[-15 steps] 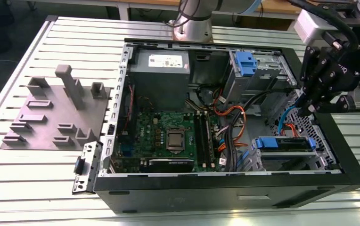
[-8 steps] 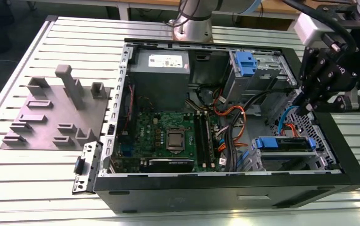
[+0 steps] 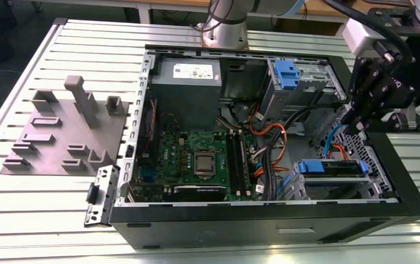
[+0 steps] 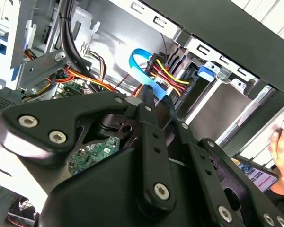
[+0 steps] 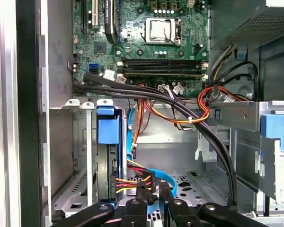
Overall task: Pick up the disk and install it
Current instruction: 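Insert the second disk wire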
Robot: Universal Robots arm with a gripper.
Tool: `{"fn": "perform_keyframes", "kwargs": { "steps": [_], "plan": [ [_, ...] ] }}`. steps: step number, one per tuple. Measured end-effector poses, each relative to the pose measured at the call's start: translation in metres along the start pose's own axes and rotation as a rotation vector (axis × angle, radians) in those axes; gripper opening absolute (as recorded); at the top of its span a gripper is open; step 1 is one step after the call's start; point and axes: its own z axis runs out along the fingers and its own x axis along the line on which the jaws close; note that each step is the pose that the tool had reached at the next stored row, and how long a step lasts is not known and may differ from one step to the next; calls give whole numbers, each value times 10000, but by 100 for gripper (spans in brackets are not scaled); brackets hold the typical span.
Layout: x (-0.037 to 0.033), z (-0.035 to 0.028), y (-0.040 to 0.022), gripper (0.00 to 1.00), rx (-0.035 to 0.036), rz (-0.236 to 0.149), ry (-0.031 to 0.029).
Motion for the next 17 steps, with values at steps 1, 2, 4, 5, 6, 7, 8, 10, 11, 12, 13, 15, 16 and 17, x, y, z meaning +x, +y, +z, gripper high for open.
{"fn": "perform_keyframes", "kwargs": {
  "steps": [1,2,4,5,6,7,8,10,11,12,13,15,16,17],
  "plan": [
    [0,4,-1,25,0,21,-1],
    [0,7,-1,25,1,37,-2],
    [1,14,-1,24,2,63,-5],
    [1,17,-1,24,3,74,-6],
    [1,18,-1,18,3,81,-5],
    [1,20,-1,16,4,86,-5],
    [2,21,-1,16,3,86,-5],
    [5,24,9,16,7,86,-6],
    [8,26,21,16,12,86,-9],
    [12,28,37,16,21,86,-12],
    [16,31,51,16,31,86,-16],
    [25,39,75,16,43,85,-19],
    [30,41,85,16,51,83,-17],
    [35,47,94,16,61,71,-19]
  ]
}}
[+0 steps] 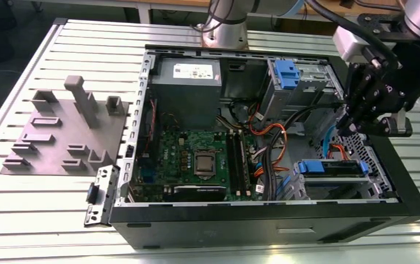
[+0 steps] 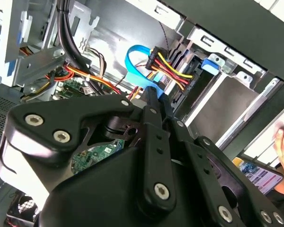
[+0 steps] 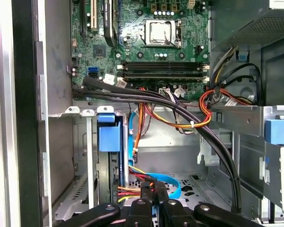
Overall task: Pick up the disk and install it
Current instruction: 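Insert the second disk wire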
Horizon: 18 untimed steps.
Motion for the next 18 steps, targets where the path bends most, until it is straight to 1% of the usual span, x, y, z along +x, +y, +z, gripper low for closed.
{"fn": "perform_keyframes", "kwargs": {
  "steps": [4,8,11,13,16,18],
  "plan": [
    [21,19,29,16,43,-55,-2],
    [38,48,75,16,140,-80,-6],
    [67,73,100,16,197,-85,-6],
    [99,91,109,16,231,-87,-9],
    [174,113,126,16,291,-89,-11],
    [205,130,143,16,320,-92,-12]
  ]
}}
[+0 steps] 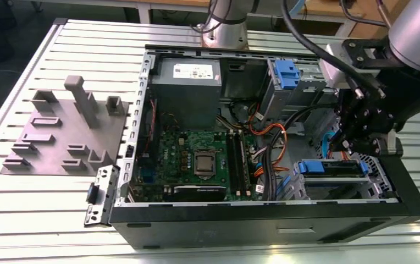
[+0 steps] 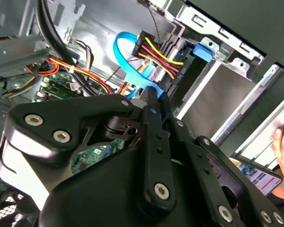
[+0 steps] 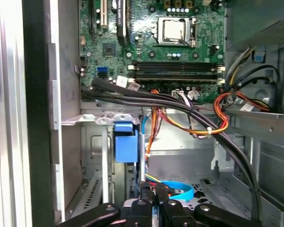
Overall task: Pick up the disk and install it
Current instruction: 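Insert the second disk wire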
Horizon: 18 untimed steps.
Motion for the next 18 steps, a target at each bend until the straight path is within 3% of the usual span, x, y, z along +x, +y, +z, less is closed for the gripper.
{"fn": "perform_keyframes", "kwargs": {
  "steps": [5,9,10,18],
  "plan": [
    [31,29,52,16,82,-6,-3],
    [36,35,82,16,335,-25,-2],
    [37,36,90,16,364,-29,-2],
    [72,74,99,16,429,-42,-4]
  ]
}}
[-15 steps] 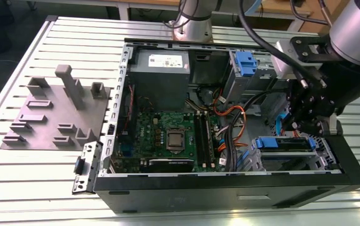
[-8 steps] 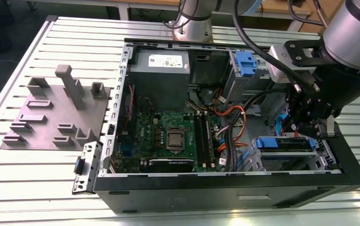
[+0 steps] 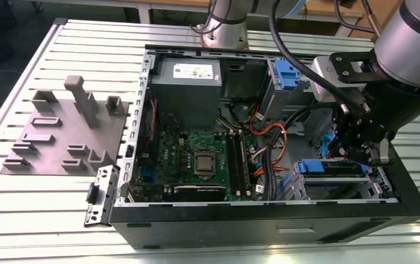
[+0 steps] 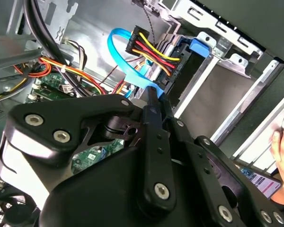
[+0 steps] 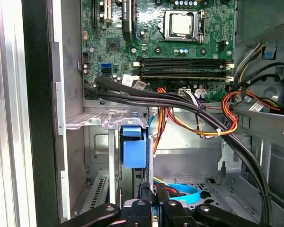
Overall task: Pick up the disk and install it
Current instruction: 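Insert the second disk wire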
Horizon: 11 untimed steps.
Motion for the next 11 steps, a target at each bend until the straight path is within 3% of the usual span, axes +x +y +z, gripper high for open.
{"fn": "perform_keyframes", "kwargs": {
  "steps": [11],
  "plan": [
    [57,51,43,16,255,-15,-6]
  ]
}}
